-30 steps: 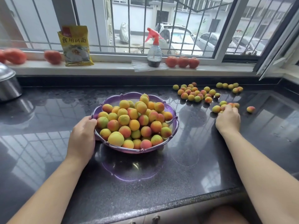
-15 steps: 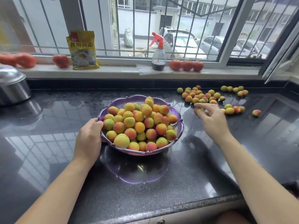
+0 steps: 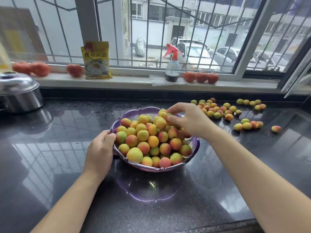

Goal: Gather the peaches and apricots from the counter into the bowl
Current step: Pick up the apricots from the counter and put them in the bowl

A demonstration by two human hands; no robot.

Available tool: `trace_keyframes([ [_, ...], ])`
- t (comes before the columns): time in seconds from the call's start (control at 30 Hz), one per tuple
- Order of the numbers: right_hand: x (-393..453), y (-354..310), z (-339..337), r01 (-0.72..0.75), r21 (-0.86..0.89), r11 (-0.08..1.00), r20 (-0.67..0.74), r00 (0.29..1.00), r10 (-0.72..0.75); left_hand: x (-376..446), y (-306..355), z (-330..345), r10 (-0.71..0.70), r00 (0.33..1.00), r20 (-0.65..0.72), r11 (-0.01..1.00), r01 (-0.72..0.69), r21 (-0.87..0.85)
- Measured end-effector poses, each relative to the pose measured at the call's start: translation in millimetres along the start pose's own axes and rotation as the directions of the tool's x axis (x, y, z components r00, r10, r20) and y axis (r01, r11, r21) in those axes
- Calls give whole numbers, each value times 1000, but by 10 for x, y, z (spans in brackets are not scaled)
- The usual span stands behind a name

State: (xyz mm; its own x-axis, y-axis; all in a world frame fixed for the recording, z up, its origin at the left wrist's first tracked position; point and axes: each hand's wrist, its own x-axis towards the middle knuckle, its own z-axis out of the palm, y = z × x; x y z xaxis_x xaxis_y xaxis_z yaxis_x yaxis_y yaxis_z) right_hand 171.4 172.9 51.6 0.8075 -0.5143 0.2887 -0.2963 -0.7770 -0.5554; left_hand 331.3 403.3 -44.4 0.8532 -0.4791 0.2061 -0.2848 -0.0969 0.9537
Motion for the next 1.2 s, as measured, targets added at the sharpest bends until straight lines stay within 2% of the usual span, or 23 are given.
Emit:
trace_keyframes([
  [0.37, 16, -18, -26, -73, -9, 997, 105, 992, 73, -14, 11, 1, 4, 1000, 5, 1000, -4, 0],
  [0.43, 11, 3, -21, -61, 30, 998, 91, 994, 58, -13, 15, -4, 1, 1000, 9, 1000, -1, 2],
  [0.53, -22, 118, -37, -89, 250, 964, -81, 990, 112, -17, 29, -6, 5, 1000, 21, 1000, -5, -6],
  [0.63, -66, 448, -51, -158, 321, 934, -321, 909, 264, -17, 32, -3, 10, 1000, 13, 1000, -10, -3],
  [0.73, -192, 878, -8, -328, 178, 928, -409, 833, 373, -23, 48, 21, 4, 1000, 18, 1000, -4, -23],
  [0.83, -320, 1188, 51, -450, -34, 893, -380, 832, 405, -33, 70, 40, -10, 1000, 15, 999, 10, -53],
  [1.03, -94, 1467, 61, -420, -329, 846, -327, 891, 315, 6, 30, 38, -33, 999, 3, 996, 33, -81],
  [1.2, 179, 1562, 60, -435, -449, 780, -276, 898, 342, 68, 23, 41, -182, 982, -56, 959, 165, -230],
])
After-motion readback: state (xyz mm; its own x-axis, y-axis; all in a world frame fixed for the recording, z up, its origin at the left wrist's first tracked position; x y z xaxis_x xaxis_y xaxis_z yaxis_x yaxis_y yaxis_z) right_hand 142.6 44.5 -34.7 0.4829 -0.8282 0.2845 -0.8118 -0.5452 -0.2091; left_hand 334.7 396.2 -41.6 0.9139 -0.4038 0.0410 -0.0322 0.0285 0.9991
